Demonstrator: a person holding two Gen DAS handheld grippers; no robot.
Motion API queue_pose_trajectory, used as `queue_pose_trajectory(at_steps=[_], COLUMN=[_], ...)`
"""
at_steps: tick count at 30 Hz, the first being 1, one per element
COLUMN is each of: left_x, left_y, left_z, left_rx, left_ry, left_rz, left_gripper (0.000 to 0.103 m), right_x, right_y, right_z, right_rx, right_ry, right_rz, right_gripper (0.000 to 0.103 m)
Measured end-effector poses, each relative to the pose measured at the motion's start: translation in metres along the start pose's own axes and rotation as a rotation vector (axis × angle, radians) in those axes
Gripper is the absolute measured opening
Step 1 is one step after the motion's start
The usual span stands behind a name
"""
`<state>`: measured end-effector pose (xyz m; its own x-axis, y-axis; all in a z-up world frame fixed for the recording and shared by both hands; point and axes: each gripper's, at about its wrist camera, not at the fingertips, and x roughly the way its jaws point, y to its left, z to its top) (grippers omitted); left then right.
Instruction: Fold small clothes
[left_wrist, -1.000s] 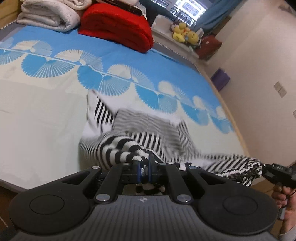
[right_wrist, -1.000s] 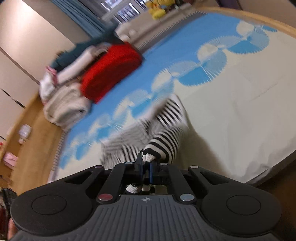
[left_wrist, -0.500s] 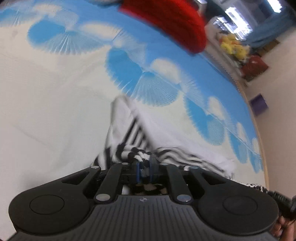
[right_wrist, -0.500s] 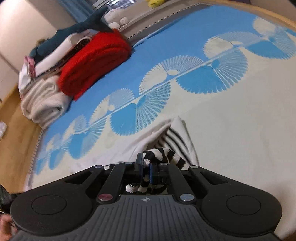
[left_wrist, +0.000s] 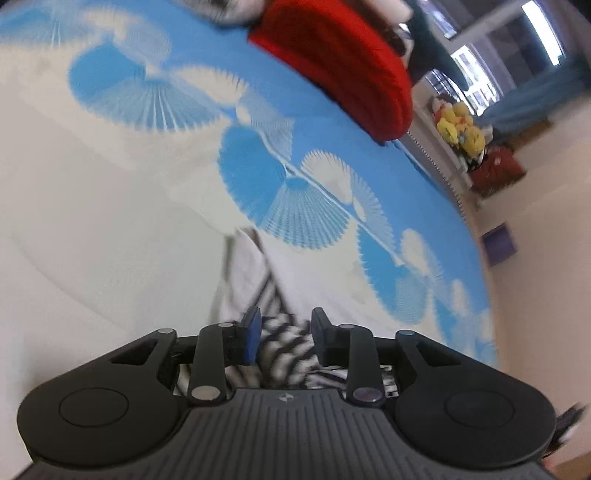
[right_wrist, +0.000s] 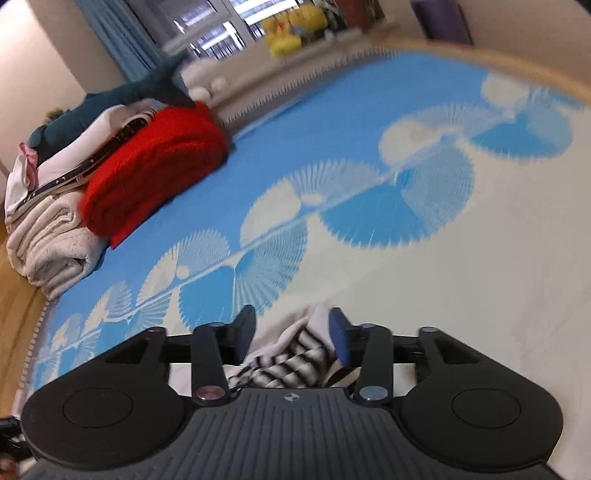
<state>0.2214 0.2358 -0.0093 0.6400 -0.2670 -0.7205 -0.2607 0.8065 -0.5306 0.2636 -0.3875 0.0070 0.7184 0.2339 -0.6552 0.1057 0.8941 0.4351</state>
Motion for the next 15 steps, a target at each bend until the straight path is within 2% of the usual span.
queue_pose_trajectory(at_steps=[2, 3, 6, 8, 10, 12, 15], left_x=[-0.005, -0.005, 0.002, 0.007, 0.013, 0.025, 0.047], left_y=[-0.004, -0.006, -0.019, -0.029, -0.036, -0.042, -0.047], left_z=[-0.012, -0.018, -0.040, -0.050, -0.058, -0.067, -0.076], left_rx=[0.084, 0.122, 0.264, 0.359, 0.433, 0.499, 0.585], left_ry=[0.020, 0.043, 0.096, 0.102, 0.096, 0.103, 0.142], left_rz=[0.039, 0.050, 0.091, 0.128, 0.160, 0.186, 0.235], left_gripper=[0.041, 0.047, 0.060, 0.067, 0.076, 0.080, 0.080], right_x=[-0.011, -0.015, -0.018, -0.018, -0.016, -0.014, -0.002], right_y=[-0.002, -0.003, -0.007, -0.005, 0.002, 0.008, 0.018], right_z=[-0.005, -0.009, -0.029, -0.042, -0.049, -0.057, -0.068], right_rx=[-0.047, -0.069, -0.151, -0.226, -0.303, -0.379, -0.469], right_ry=[-0.014, -0.008, 0.043, 0.090, 0.099, 0.100, 0.130], right_rz=[-0.004, -0.005, -0.021, -0.043, -0.051, -0.067, -0.069], right_gripper=[0.048, 0.048, 0.048, 0.048, 0.049, 0.051, 0.051])
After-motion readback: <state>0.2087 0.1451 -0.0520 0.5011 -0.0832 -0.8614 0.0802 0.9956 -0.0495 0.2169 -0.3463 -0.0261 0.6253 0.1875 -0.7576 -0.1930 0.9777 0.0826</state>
